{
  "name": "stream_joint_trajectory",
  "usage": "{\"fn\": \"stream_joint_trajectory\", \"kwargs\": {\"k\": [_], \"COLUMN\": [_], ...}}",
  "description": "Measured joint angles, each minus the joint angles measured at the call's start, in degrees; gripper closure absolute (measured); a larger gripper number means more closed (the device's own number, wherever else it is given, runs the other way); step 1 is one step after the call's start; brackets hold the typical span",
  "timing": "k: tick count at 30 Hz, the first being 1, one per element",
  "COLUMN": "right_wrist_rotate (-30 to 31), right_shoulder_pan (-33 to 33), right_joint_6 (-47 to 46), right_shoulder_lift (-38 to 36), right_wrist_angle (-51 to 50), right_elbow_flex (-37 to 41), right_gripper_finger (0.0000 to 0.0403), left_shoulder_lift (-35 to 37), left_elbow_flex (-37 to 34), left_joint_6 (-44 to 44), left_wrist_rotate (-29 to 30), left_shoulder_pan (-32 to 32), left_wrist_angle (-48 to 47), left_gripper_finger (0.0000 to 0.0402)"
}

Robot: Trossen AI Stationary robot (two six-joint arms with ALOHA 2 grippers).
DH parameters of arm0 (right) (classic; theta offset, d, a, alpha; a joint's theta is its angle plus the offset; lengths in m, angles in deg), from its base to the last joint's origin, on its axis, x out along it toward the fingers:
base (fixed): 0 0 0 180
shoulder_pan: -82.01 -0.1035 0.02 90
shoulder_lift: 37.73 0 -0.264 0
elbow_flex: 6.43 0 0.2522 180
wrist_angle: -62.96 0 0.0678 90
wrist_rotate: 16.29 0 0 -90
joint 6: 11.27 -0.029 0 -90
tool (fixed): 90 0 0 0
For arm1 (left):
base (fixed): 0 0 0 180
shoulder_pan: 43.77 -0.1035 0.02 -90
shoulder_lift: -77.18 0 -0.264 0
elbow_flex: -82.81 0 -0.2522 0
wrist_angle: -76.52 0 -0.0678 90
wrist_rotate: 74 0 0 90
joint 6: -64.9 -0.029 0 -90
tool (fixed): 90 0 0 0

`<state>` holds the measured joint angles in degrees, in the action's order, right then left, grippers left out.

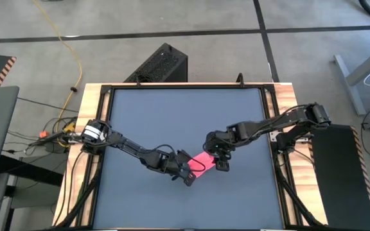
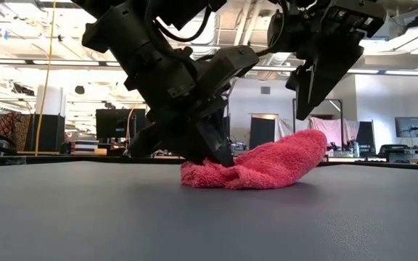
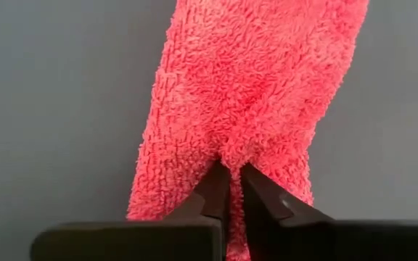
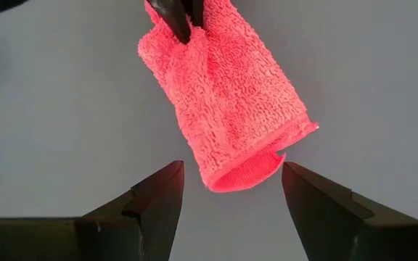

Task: Roll towel
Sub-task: Roll the pink towel

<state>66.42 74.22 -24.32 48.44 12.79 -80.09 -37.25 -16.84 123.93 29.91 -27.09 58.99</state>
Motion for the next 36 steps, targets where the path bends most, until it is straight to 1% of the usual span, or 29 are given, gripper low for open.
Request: {"fn": "stream_joint_trajectory", "kwargs": {"k": [8,12,14,17,22,26,29,31,33,36], "right_wrist_rotate": [-0.1,-0.1,-0.1,-0.1,0.0,0.1,0.2,0.2,0.5,2.6], "right_shoulder_pan": [0.0,0.0,0.0,0.1,0.7,1.5,1.7,1.5,1.0,-0.1], "right_joint_6": [0.0,0.0,0.0,0.0,0.0,0.3,0.9,1.4,2.0,2.0], "right_shoulder_lift": [0.0,0.0,0.0,0.0,0.0,0.0,0.0,0.0,-0.4,-2.0], "right_wrist_angle": [0.0,0.0,-0.1,-0.4,-2.2,-3.5,-6.1,-8.1,-10.0,-10.7], "right_elbow_flex": [0.0,0.0,0.0,0.0,0.0,0.0,0.0,0.0,0.0,1.0], "right_gripper_finger": [0.0143,0.0143,0.0143,0.0143,0.0143,0.0143,0.0143,0.0143,0.0143,0.0143], "left_shoulder_lift": [0.0,0.0,-0.1,-0.1,-0.1,-0.1,-0.1,-0.1,-0.1,-0.1], "left_elbow_flex": [0.1,0.2,0.2,0.2,0.2,0.2,1.5,3.6,6.5,12.5], "left_joint_6": [4.3,1.2,-2.3,-2.6,-3.5,-3.7,-2.8,-2.8,-3.2,-6.7], "left_wrist_rotate": [1.8,0.7,-1.7,-4.3,-7.9,-9.1,-7.5,-5.1,-2.9,-1.2], "left_shoulder_pan": [-0.1,-0.1,-0.1,-0.1,-0.1,-0.1,-0.1,-0.2,-0.7,-2.4], "left_wrist_angle": [-0.6,2.0,4.8,9.5,13.6,15.2,14.6,12.3,6.5,-4.9], "left_gripper_finger": [0.0399,0.0399,0.0391,0.0361,0.0284,0.0226,0.0200,0.0193,0.0192,0.0194]}}
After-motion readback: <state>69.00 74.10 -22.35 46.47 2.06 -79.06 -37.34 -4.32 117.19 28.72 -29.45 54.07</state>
